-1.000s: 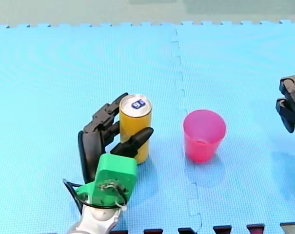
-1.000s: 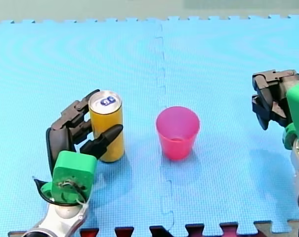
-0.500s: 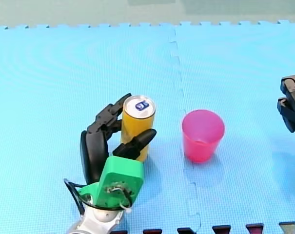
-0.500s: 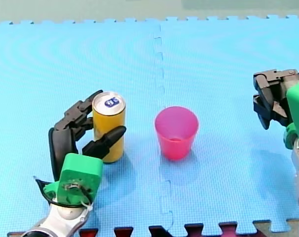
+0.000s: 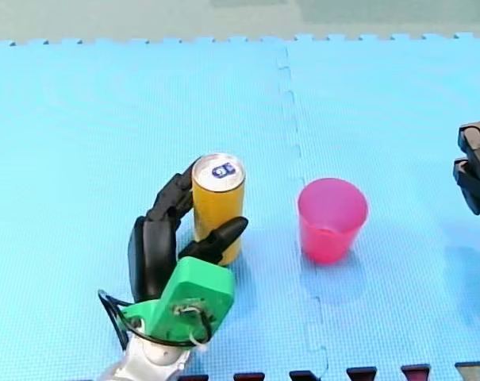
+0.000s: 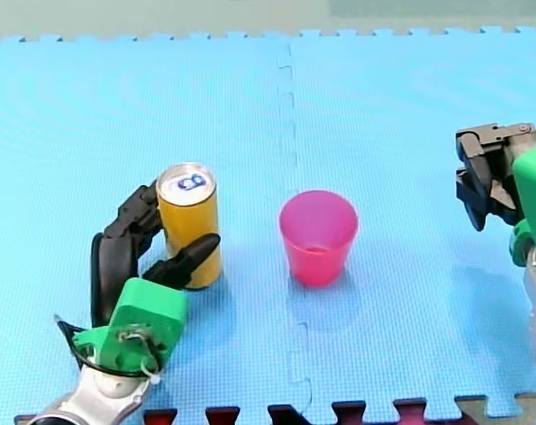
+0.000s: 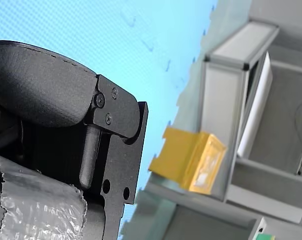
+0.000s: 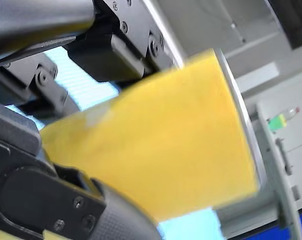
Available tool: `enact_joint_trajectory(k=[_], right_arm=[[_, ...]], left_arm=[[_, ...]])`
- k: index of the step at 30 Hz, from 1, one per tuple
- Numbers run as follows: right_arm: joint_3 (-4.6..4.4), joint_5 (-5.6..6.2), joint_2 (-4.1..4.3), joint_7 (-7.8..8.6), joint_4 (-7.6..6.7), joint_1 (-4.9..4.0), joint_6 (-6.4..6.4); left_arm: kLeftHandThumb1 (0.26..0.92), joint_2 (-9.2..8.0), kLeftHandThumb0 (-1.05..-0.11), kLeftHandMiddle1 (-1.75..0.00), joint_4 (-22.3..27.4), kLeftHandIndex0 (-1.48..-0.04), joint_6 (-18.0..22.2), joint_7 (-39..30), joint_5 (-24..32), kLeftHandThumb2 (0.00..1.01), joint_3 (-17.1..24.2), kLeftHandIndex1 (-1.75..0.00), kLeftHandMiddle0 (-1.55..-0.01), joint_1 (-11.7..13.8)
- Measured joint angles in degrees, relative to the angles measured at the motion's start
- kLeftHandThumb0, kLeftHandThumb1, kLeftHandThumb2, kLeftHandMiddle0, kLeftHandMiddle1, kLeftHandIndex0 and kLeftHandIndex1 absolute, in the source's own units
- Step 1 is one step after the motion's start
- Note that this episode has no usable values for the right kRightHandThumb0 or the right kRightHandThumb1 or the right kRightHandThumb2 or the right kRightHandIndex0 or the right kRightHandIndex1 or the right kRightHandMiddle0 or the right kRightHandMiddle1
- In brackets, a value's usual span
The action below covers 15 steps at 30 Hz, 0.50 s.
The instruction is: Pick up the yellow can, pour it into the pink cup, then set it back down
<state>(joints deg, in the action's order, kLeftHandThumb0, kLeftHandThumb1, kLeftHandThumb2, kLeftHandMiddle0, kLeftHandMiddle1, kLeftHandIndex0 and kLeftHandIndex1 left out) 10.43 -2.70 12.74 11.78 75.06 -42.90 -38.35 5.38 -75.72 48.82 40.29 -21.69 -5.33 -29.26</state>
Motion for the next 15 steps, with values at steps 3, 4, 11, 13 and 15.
enact_joint_trajectory(k=[3,4,11,13,15], right_arm=[[-0.03,-0.04,0.06,0.03,0.02,-0.11,0.02],[-0.03,-0.04,0.08,0.09,0.02,-0.14,0.01],[0.10,-0.02,0.14,0.34,0.22,-0.22,0.01],[0.16,-0.02,0.19,0.34,0.30,-0.24,0.00],[0.25,-0.01,0.22,0.35,0.40,-0.27,0.00]], left_arm=[[0.901,-0.09,-1.043,0.00,-0.01,-0.37,-0.49,-0.77,0.29,0.03,0.10,0.00,-0.41,0.02],[0.907,-0.09,-1.046,0.00,0.00,-0.37,-0.61,-0.96,0.33,0.03,0.11,0.00,-0.41,0.02],[0.921,-0.14,-1.048,0.00,0.01,-0.34,-0.99,-1.86,0.40,0.03,0.03,0.00,-0.40,0.17],[0.921,-0.13,-1.048,0.00,0.01,-0.33,-0.99,-2.21,0.55,0.03,0.07,0.00,-0.39,0.20],[0.921,-0.12,-1.048,0.00,0.01,-0.32,-0.99,-2.53,0.67,0.03,0.12,0.00,-0.39,0.21]])
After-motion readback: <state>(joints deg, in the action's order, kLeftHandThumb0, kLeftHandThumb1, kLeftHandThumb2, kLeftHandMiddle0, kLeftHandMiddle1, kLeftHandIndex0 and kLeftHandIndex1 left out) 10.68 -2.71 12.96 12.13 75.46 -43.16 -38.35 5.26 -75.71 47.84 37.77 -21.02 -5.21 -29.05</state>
